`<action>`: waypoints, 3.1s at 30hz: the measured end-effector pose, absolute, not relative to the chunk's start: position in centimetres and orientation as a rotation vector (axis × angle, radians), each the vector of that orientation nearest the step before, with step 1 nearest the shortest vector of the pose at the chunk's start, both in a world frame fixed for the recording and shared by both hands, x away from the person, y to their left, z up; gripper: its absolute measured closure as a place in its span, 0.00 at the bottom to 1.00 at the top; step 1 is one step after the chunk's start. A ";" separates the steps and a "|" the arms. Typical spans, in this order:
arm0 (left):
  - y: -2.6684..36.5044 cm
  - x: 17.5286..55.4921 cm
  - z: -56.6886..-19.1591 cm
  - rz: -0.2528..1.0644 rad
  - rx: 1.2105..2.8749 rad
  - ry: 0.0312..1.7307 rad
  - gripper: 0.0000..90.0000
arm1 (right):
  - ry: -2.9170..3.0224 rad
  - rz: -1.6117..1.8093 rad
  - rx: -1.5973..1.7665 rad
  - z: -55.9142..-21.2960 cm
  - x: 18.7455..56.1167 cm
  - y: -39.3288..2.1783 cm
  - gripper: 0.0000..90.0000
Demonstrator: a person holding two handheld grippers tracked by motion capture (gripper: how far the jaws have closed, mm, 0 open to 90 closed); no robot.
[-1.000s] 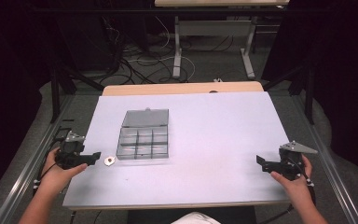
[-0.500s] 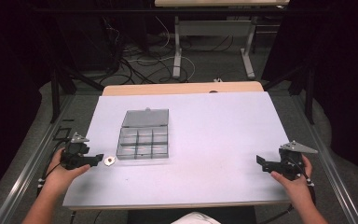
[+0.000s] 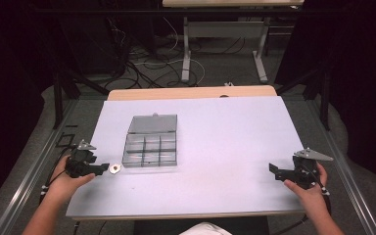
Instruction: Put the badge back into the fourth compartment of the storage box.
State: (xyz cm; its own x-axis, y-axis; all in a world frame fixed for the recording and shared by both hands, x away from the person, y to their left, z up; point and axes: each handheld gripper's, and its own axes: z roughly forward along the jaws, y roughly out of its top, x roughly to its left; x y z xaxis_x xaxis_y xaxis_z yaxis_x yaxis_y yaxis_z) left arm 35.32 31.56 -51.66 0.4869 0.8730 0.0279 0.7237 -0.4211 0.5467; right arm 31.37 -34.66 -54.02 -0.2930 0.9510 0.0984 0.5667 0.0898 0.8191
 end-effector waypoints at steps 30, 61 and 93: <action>29.5 36.1 -53.6 0.350 2.351 1.196 0.50 | 1.919 1.096 1.501 -54.2 31.4 -34.7 0.00; 29.1 36.9 -54.2 0.292 2.356 1.228 0.58 | 1.935 1.098 1.504 -54.3 31.4 -34.6 0.01; 29.5 36.8 -54.3 0.276 2.306 1.245 0.64 | 1.989 1.091 1.493 -54.6 31.5 -34.5 0.10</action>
